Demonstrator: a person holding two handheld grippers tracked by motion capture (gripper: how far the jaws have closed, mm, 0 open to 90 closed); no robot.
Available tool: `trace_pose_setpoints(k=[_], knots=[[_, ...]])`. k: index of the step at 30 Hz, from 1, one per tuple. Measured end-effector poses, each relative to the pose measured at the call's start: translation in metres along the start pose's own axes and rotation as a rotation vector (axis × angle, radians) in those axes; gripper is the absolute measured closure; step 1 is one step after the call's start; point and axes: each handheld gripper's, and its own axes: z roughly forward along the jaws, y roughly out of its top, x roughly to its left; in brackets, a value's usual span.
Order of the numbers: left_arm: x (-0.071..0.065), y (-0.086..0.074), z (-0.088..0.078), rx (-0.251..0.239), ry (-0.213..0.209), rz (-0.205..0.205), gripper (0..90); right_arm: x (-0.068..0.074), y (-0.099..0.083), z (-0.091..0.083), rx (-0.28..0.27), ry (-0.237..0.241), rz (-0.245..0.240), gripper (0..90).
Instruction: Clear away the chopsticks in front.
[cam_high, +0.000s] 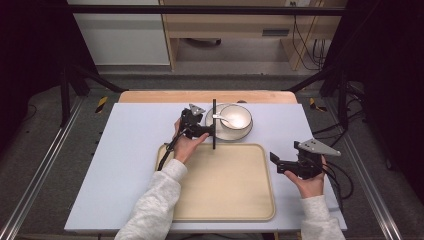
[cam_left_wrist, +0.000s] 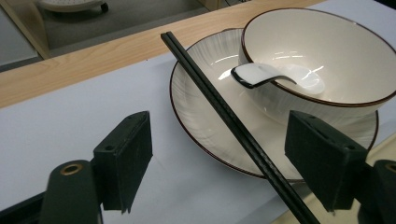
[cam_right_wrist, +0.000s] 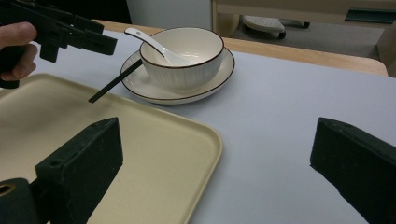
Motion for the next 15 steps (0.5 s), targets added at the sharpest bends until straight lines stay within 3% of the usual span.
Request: trace_pose_setpoints(k=[7,15], knots=[[-0.003,0.002,0.013,0.01,0.004,0.003,32.4,0.0,0.0,0.0,-0.001,0.003,0.003,2.8],[-0.004,-0.004,0.025,0.027,-0.01,-0.022,46.9,0.0,0.0,0.001,0.001,0.005,0.002,2.8]])
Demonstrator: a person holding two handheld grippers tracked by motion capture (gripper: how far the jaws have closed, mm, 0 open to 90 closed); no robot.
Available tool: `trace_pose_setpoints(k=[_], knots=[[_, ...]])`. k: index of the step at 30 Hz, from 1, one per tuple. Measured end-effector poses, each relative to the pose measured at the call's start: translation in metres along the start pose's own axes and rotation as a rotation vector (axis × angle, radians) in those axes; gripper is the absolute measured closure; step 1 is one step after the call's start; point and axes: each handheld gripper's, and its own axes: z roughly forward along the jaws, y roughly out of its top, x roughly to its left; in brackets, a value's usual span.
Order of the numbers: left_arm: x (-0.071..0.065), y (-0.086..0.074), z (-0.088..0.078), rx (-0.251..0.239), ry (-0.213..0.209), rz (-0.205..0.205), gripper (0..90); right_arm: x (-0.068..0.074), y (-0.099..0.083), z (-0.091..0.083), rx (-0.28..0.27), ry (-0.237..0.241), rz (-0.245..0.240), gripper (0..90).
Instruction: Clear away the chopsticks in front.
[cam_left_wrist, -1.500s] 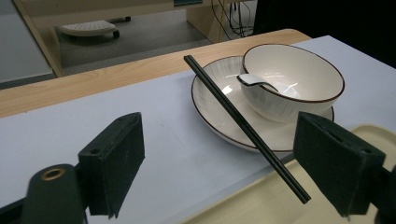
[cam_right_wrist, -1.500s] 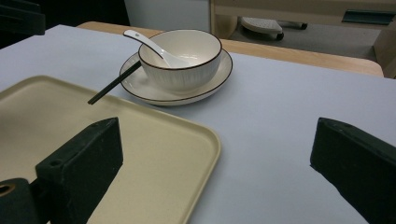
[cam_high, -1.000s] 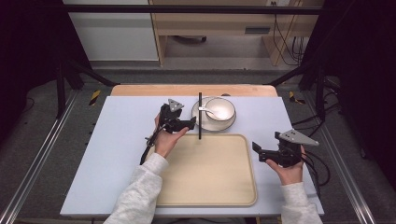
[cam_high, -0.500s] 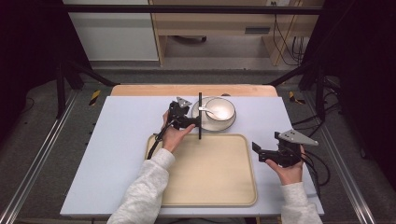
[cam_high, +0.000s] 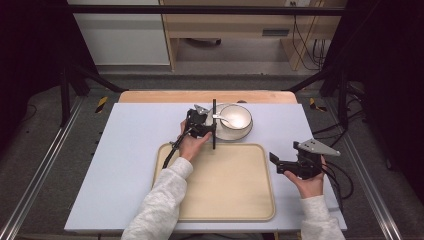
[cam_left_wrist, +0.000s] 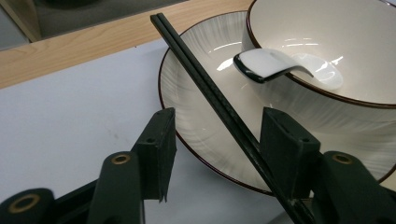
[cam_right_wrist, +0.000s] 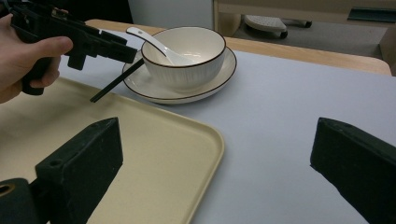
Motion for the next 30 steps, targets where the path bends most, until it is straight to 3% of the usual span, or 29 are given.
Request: trace_pose_setpoints(k=[8,10,18,26,30], knots=[[-0.001,-0.0024,0.0038,0.027,-0.016,0.013,60.8,0.0004,-0.0003,0.0004,0.002,0.004,0.001,2.8],[-0.0023,-0.0031,0.0047,0.022,-0.023,0.0,64.2,0.0003,-0.0004,0.0004,0.003,0.003,-0.002,2.8],[-0.0033,-0.0032,0.0043,0.027,-0.019,0.01,77.8,0.0005,-0.0004,0.0006,0.002,0.002,0.0,2.9],[-0.0032,-0.0028,0.0035,0.035,-0.001,0.019,82.2,0.0011,-0.0005,0.0011,0.005,0.0,0.002,3.0],[-0.0006,-0.0013,0.0051,0.03,-0.006,0.003,77.0,0.0011,-0.0005,0.0013,0.004,0.0,0.001,3.0]])
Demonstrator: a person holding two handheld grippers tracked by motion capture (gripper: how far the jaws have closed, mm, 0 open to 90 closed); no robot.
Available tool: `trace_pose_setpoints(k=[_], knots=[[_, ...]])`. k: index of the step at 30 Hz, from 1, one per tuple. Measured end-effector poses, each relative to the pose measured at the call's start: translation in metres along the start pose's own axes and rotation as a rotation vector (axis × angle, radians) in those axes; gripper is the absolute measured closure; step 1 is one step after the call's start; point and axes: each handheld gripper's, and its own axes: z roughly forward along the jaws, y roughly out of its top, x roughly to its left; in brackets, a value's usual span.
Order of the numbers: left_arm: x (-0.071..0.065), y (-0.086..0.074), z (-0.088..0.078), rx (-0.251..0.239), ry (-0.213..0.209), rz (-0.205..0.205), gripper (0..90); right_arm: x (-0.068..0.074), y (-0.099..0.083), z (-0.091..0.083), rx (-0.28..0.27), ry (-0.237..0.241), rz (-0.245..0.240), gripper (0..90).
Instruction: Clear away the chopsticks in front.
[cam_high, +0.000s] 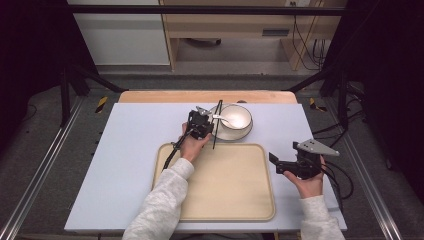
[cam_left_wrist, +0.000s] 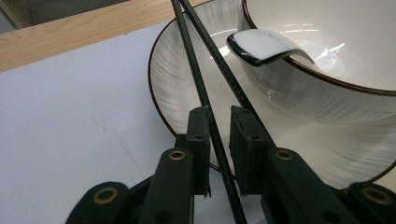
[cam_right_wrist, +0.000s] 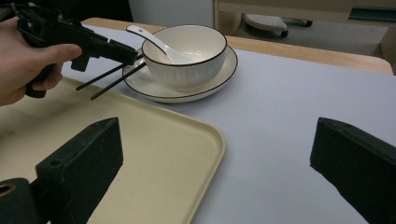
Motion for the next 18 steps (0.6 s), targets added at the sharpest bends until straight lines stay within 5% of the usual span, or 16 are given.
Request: trace_pose_setpoints(k=[18], knots=[[0.0,0.002,0.012,0.015,0.038,-0.003,84.9,0.0,0.0,0.0,0.001,0.002,0.001,3.1]])
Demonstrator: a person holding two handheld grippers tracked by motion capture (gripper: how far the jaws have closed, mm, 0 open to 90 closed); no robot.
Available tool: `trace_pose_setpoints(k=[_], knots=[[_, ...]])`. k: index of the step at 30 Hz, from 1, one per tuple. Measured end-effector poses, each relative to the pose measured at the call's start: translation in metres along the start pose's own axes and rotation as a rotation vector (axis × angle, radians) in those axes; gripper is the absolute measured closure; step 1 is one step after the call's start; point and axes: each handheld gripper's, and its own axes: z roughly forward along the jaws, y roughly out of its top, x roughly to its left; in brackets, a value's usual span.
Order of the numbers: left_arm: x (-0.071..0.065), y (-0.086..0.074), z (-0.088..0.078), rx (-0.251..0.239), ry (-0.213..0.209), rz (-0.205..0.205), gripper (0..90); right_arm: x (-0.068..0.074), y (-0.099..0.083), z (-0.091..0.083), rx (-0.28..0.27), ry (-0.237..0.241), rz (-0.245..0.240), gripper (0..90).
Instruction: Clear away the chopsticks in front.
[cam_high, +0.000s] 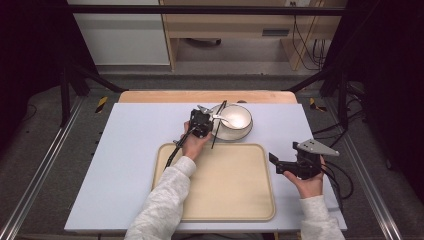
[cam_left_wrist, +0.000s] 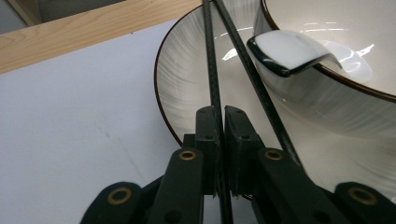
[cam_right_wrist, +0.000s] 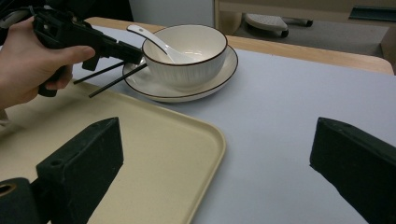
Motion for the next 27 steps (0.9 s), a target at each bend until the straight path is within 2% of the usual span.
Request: trace_pose_setpoints(k=[6,12,20,27], knots=[[-0.001,0.0,-0.001,-0.01,0.014,-0.009,85.3,0.0,0.0,0.0,0.001,-0.001,-0.001,3.1],[0.003,-0.002,-0.01,-0.018,0.02,-0.018,85.6,0.0,0.0,0.0,0.0,-0.001,-0.004,3.1],[0.014,-0.005,-0.033,-0.054,0.035,-0.044,85.6,0.0,0.0,-0.001,-0.001,-0.005,-0.006,3.1],[0.021,-0.016,-0.057,-0.075,0.054,-0.064,85.6,0.0,0.0,-0.001,-0.002,-0.006,-0.002,3.1]])
